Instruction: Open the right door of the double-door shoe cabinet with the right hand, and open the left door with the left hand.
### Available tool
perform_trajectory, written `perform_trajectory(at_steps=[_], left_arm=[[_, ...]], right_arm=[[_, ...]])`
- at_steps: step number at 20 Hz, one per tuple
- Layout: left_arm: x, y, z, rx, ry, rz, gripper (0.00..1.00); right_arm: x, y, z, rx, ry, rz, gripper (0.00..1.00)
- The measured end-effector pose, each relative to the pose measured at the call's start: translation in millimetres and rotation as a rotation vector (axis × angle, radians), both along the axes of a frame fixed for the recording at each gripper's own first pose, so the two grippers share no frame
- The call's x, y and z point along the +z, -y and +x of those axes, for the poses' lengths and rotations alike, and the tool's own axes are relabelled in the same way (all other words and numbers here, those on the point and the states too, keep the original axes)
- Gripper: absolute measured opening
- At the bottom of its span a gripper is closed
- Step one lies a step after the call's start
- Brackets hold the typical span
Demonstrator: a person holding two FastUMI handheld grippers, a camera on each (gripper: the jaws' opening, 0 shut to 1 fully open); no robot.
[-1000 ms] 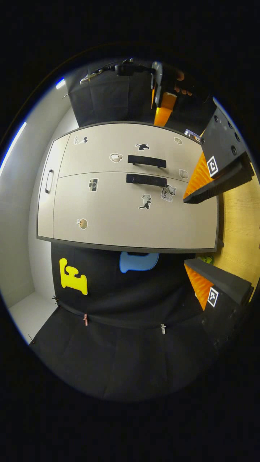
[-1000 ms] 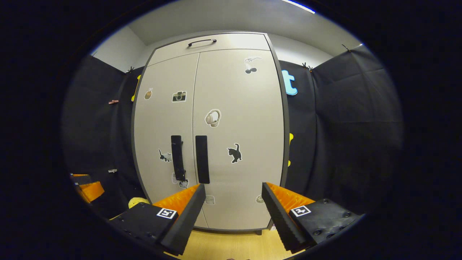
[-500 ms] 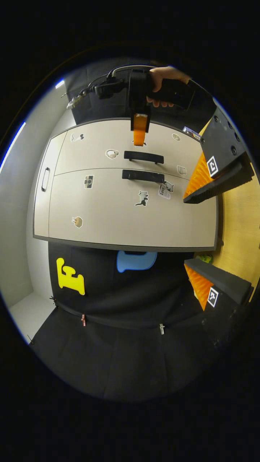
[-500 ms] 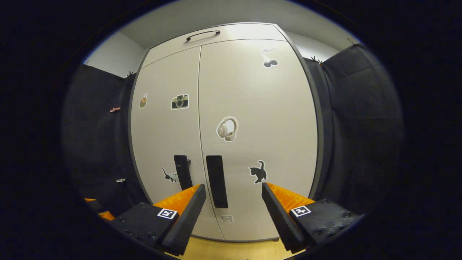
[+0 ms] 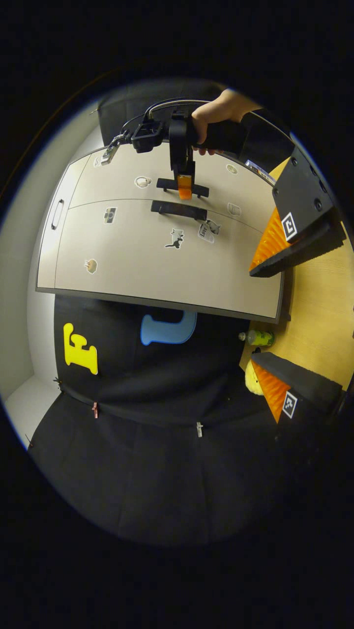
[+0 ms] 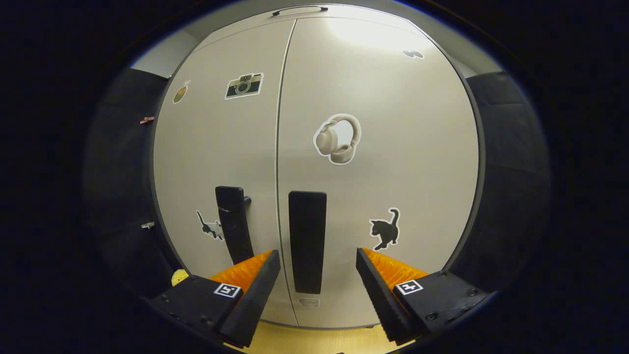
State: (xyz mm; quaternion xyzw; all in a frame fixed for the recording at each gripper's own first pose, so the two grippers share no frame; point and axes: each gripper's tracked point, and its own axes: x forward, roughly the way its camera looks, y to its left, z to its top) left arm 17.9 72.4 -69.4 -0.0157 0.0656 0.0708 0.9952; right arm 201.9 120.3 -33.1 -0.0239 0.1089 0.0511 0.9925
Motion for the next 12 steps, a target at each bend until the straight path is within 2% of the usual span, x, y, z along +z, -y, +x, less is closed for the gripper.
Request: perform_trajectory(at_steps=[3,6,8,9,10,11,12], left_arm=[[-0.6,-9.9,-6.0,0.01,-0.001,-0.003,0.95],[-0.2,-17.6,-11.1,0.011,-0.002,0.009,0.95],[-0.5,-21.7,-14.5,0.01,-0.003,0.014,0.95],[-0.9,-22.2,-16.2,0.008,-0.007,0.013,0.95],[-0.9,-21.8,-17.9,-0.001,-0.009,0.014,0.95],[-0.8,-21.8,-20.3,-0.01,-0.01,0.02,0.95],[0.2,-22.4,-22.1,-0.017,-0.01,0.03,0.95]], right_arm=[[-5.2,-0.8,6.3,-0.033,-0.021,0.02,0.69],[-7.9,-5.5,11.1,-0.046,-0.04,0.06,0.57],[-8.0,-6.4,12.4,-0.064,-0.051,0.092,0.39],[-8.8,-5.7,12.6,-0.064,-0.051,0.087,0.37],[-7.6,-6.6,11.3,-0.06,-0.043,0.082,0.41],[-7.1,-6.2,10.8,-0.054,-0.043,0.073,0.33],[-8.4,-6.4,11.5,-0.051,-0.04,0.068,0.33]])
